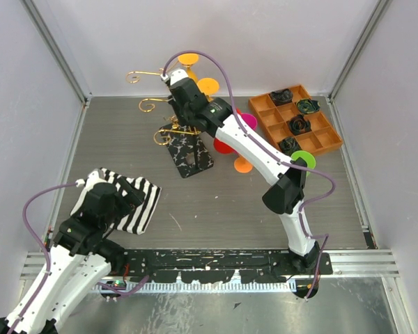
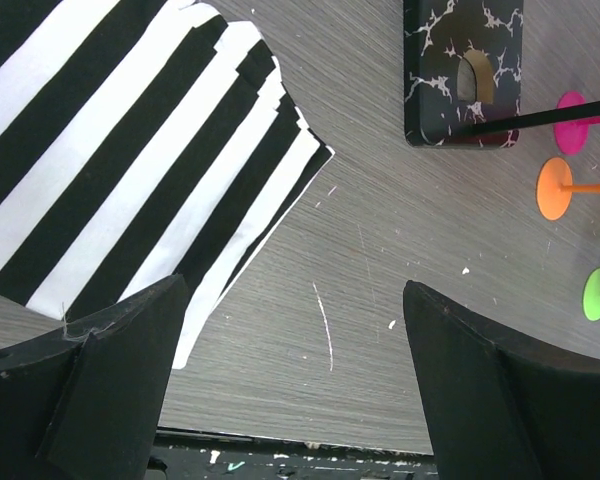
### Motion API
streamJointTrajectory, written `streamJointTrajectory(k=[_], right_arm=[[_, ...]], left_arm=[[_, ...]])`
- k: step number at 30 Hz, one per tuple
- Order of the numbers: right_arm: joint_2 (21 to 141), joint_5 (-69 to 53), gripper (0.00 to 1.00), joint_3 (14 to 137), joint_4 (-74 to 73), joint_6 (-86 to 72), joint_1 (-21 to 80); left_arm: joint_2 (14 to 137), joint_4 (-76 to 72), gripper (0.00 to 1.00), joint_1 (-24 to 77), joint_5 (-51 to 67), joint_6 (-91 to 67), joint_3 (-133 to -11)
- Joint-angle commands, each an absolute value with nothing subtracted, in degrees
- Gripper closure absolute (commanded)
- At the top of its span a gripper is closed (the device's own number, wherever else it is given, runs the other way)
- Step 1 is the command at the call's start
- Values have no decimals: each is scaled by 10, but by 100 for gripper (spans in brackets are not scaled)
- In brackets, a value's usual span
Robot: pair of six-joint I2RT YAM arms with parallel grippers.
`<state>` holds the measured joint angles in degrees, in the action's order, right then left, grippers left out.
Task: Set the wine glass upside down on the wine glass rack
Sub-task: Adjust the wine rack at the center of the board.
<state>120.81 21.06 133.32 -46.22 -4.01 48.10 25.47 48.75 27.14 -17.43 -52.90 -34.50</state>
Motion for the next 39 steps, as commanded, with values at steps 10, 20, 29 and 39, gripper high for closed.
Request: streamJointTrajectory(k=[10,20,29,39], right_arm=[[1226,77,99,1335,-366,146,464],[1239,-27,99,1334,-354,188,446],[1241,-52,94,1340,-346,233,444],[1211,-43,63,1339,-318,186,443]], left_arm=[[242,491,4,270,-159,-526,-352],[236,488,5,269,-149,-525,-347],[231,493,5,269,-149,-524,-349],[221,500,5,269,-153,-526,-349]])
